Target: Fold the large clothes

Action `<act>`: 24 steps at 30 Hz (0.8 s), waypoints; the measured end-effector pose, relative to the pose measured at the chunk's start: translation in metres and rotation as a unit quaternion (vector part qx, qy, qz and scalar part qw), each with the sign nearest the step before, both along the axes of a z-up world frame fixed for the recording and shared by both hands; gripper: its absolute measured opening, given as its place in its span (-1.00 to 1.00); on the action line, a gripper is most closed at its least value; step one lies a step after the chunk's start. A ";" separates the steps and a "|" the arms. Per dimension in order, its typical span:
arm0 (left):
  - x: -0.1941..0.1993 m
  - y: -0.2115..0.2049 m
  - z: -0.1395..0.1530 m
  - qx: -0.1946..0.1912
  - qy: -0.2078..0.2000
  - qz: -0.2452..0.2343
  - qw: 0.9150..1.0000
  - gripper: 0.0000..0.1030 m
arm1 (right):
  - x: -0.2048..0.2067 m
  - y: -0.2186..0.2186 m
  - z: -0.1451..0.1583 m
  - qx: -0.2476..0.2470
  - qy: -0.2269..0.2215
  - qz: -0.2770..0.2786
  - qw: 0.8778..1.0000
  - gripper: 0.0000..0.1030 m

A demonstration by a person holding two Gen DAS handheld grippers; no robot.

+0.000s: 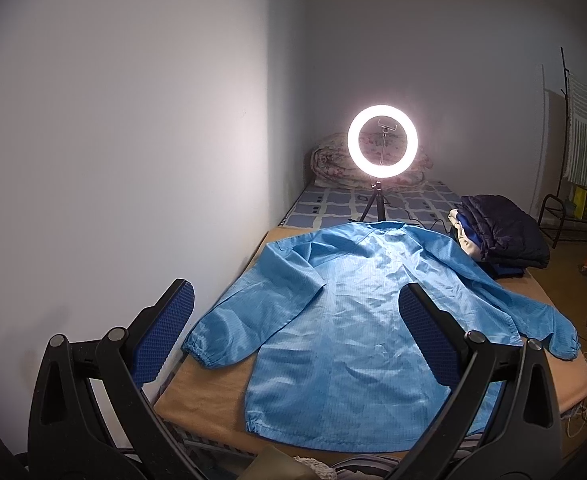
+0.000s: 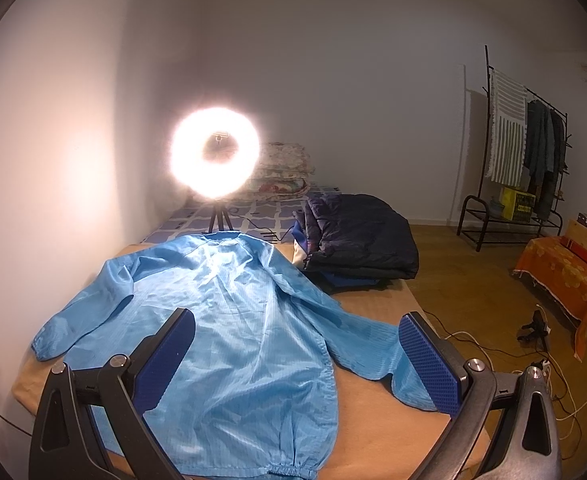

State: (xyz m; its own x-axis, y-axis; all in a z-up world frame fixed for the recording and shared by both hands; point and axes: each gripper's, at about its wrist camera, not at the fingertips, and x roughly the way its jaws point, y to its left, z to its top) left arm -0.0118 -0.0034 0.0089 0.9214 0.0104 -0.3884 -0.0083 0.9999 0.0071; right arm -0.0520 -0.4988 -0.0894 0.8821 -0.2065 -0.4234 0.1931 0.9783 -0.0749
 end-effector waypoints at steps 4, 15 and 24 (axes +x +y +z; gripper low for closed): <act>-0.001 0.005 -0.008 0.001 0.001 0.008 1.000 1.00 | 0.005 0.005 -0.001 -0.005 0.001 0.007 1.000 0.99; 0.001 0.030 -0.025 0.008 0.004 0.043 0.999 1.00 | 0.029 0.026 0.001 -0.020 -0.003 0.051 0.999 0.99; -0.011 0.068 -0.061 0.043 0.002 0.073 0.996 1.00 | 0.092 0.081 0.006 -0.070 -0.017 0.168 0.983 0.99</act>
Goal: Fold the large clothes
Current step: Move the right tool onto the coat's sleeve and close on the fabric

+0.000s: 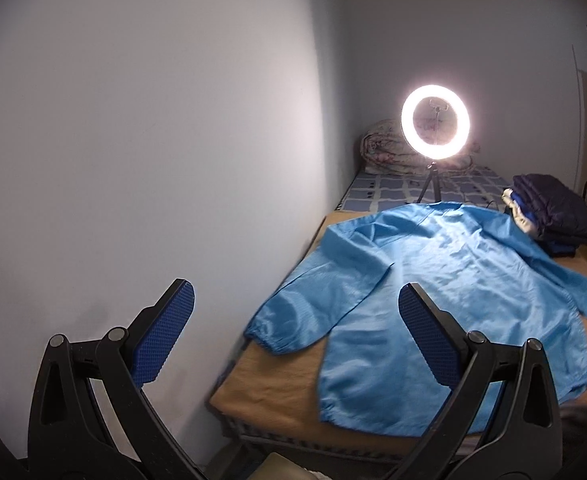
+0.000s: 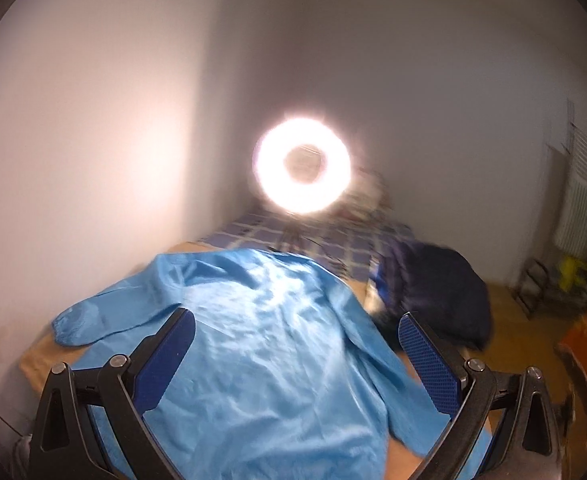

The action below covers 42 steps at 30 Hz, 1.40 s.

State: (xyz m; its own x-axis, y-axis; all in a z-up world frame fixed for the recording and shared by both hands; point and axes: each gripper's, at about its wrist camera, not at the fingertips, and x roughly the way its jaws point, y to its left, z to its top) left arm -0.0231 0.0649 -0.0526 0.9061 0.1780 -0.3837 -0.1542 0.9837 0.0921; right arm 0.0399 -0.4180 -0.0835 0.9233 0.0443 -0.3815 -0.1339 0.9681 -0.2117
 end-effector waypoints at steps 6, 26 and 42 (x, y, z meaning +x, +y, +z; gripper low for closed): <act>-0.005 0.025 -0.025 -0.018 0.021 0.002 1.000 1.00 | 0.043 0.052 -0.005 -0.008 0.028 0.101 0.994 0.87; 0.034 0.070 -0.110 -0.158 0.120 -0.011 0.980 -0.03 | 0.218 0.200 -0.180 0.173 0.369 0.189 0.893 -0.08; 0.083 0.073 -0.151 -0.179 0.166 -0.013 0.970 -0.04 | 0.309 0.224 -0.312 0.309 0.464 0.093 0.825 -0.19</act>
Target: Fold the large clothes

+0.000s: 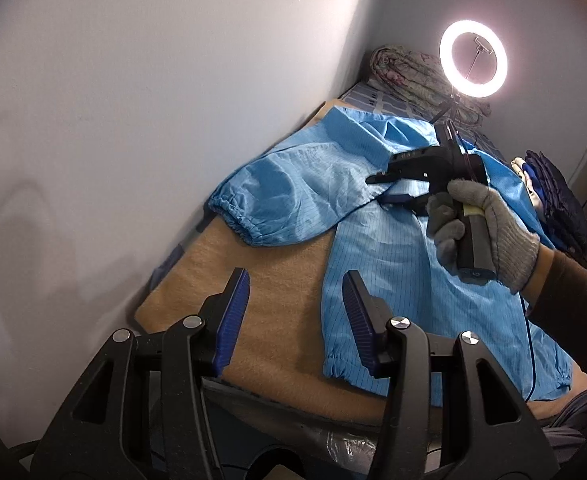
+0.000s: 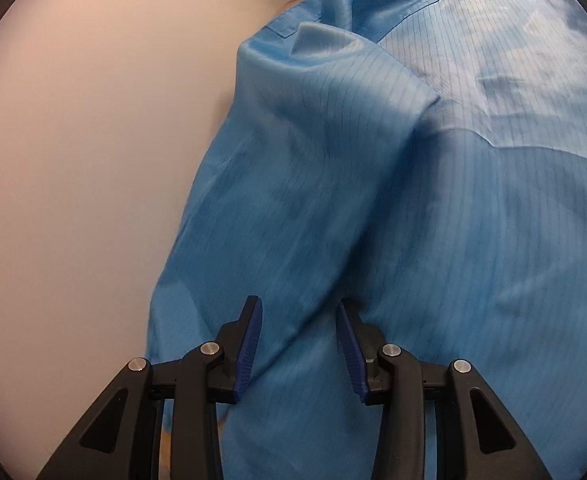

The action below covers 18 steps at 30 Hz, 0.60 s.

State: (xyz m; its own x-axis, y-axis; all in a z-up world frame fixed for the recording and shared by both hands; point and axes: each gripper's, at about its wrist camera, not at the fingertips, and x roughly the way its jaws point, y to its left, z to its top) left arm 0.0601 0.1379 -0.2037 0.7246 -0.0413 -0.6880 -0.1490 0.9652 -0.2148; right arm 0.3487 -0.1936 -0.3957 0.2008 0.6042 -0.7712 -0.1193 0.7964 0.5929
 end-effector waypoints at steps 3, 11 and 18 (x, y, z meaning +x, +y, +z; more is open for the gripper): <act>0.006 -0.002 -0.005 -0.004 0.004 -0.001 1.000 -0.04 | 0.007 0.007 0.002 0.003 -0.008 0.009 1.000 -0.61; 0.013 -0.001 -0.002 0.000 -0.004 0.000 1.000 -0.04 | 0.011 0.003 0.019 -0.033 -0.037 0.053 0.997 -1.00; 0.040 -0.008 -0.015 -0.021 0.007 -0.024 0.999 -0.04 | 0.019 -0.049 0.044 -0.062 -0.056 0.047 0.995 -1.00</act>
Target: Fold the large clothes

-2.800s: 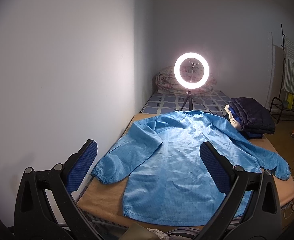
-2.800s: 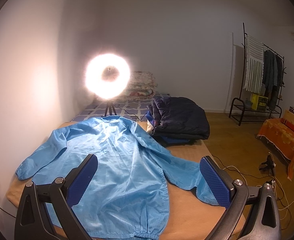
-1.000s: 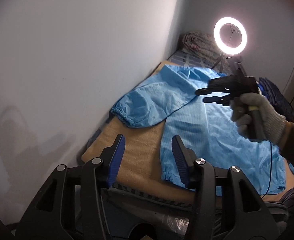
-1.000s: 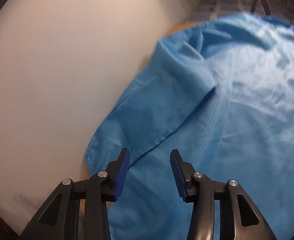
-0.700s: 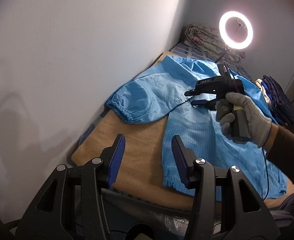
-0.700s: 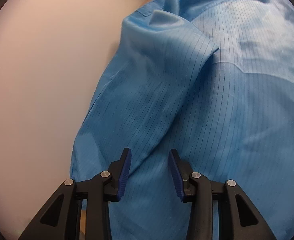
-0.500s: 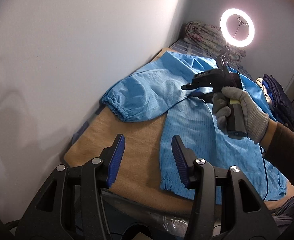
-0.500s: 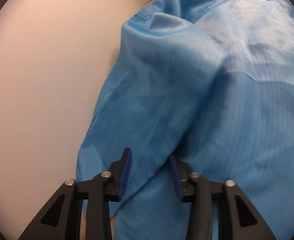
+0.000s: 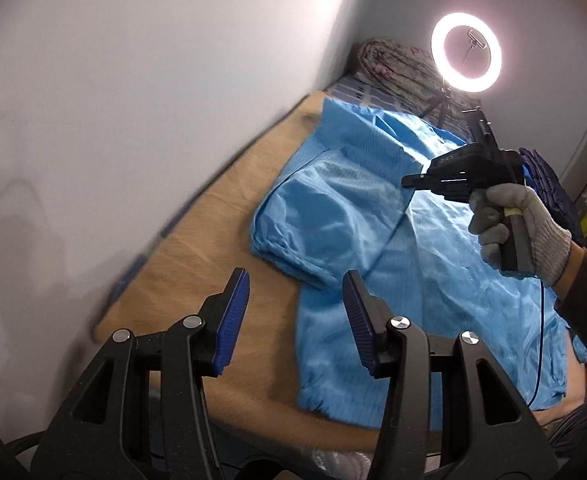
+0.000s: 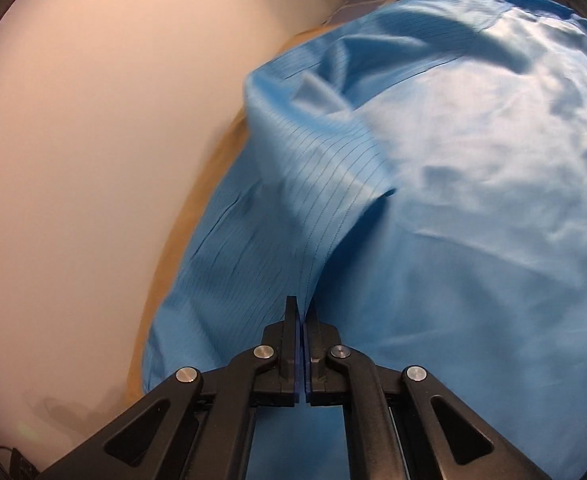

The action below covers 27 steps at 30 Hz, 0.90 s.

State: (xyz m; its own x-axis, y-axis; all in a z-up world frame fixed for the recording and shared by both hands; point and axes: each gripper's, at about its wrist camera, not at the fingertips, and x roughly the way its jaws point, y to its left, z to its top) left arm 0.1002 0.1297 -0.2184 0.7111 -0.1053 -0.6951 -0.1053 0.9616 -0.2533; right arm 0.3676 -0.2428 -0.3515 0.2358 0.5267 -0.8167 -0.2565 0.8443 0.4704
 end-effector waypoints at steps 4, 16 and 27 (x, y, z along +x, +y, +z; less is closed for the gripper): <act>0.035 -0.001 -0.018 -0.022 0.027 0.002 0.999 -0.04 | 0.000 -0.011 -0.001 -0.009 0.000 0.000 1.000 -1.00; 0.111 0.028 -0.077 -0.099 0.092 0.092 0.987 0.07 | -0.006 0.002 -0.012 -0.027 -0.014 0.027 0.999 -1.00; 0.088 0.010 -0.008 0.022 -0.009 0.066 0.998 -0.96 | -0.022 -0.001 0.027 -0.039 -0.060 0.046 0.996 -0.64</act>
